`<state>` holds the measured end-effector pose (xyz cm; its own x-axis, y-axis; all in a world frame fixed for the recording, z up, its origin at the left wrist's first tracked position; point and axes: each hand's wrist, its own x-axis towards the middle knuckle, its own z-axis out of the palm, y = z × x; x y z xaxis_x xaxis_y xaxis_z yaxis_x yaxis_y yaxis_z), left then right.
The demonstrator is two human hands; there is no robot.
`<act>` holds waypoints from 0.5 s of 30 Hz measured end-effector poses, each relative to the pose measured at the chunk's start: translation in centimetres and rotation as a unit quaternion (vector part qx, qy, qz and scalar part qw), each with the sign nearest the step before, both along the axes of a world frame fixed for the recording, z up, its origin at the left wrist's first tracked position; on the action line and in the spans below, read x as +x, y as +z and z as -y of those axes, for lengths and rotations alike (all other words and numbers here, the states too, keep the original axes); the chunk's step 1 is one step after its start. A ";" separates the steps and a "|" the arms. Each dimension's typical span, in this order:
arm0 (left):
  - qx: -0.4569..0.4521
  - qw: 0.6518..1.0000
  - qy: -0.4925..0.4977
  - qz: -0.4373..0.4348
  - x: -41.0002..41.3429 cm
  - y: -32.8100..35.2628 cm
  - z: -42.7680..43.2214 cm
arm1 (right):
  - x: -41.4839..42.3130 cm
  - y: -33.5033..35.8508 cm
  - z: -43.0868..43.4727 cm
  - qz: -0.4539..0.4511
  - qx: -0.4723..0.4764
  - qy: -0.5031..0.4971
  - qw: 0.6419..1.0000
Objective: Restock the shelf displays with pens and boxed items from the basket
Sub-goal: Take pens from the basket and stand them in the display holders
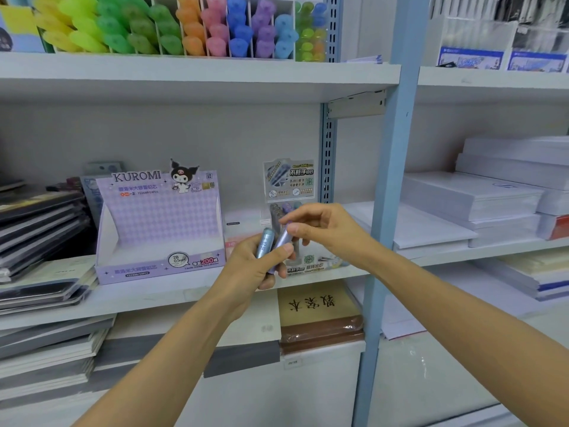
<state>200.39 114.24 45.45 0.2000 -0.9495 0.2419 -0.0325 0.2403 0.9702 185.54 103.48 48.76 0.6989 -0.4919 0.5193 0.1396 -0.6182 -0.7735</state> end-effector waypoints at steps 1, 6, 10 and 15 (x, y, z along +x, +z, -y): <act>0.002 1.000 0.005 -0.005 0.0 0.1 -0.1 | -0.2 0.0 -0.1 0.016 0.006 -0.002 1.000; -0.009 0.998 0.042 -0.035 0.1 0.2 -0.3 | -1.4 -0.1 0.6 0.111 0.077 -0.017 0.991; -0.003 0.997 0.056 -0.051 -0.2 0.5 0.0 | -2.1 0.2 1.7 0.139 0.080 -0.063 0.985; 0.003 0.996 0.042 -0.080 -0.2 0.6 0.5 | -2.3 1.5 4.4 0.123 0.013 -0.192 0.974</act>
<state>200.19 113.72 46.01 0.3143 -0.9290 0.1956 0.1020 0.2379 0.9659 183.24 99.04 50.28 0.3167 -0.7072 0.6321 0.0849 -0.6426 -0.7615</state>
